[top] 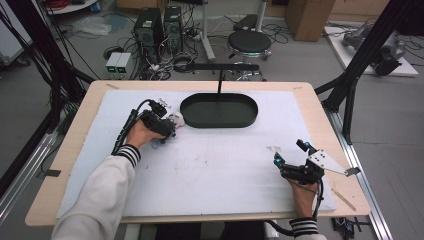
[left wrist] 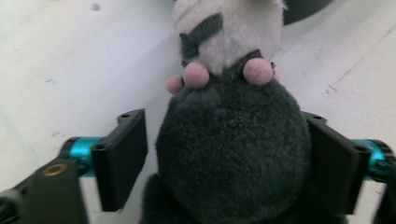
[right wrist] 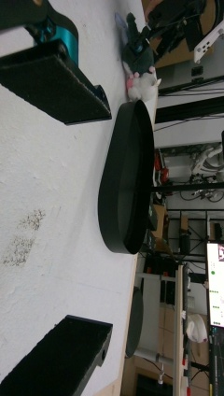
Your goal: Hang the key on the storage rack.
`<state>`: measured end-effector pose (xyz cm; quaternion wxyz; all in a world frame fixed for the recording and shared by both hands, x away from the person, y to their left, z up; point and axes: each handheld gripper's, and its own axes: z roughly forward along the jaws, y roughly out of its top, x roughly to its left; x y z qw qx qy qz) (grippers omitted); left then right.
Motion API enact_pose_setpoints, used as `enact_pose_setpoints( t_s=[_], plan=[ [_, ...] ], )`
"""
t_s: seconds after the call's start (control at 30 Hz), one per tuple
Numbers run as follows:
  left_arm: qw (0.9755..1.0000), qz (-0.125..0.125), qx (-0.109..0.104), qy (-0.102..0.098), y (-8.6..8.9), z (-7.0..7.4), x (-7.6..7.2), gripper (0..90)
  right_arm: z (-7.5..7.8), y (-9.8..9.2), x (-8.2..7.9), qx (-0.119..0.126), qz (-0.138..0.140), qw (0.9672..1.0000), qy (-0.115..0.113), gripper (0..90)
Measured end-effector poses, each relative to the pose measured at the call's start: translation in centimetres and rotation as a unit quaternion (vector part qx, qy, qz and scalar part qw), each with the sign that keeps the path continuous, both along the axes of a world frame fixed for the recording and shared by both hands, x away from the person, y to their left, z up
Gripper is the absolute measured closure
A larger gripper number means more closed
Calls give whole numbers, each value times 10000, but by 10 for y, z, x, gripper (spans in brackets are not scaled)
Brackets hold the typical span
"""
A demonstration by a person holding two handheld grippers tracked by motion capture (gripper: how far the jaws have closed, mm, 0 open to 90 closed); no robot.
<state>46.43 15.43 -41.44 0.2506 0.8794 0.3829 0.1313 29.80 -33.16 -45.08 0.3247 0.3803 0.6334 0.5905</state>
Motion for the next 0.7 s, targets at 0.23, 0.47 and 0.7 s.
enact_pose_setpoints(
  t_s=[0.23,0.47,0.7],
  plan=[
    [10000,-47,8,-56,-2,2,-2,391,0,0,0,-10,1,10000,-3,4],
    [9999,-80,18,-100,-2,3,-3,425,0,0,0,-27,6,10000,-21,4],
    [9997,-120,-75,-208,6,10,-5,445,0,0,0,-3,1,10000,6,4]
  ],
)
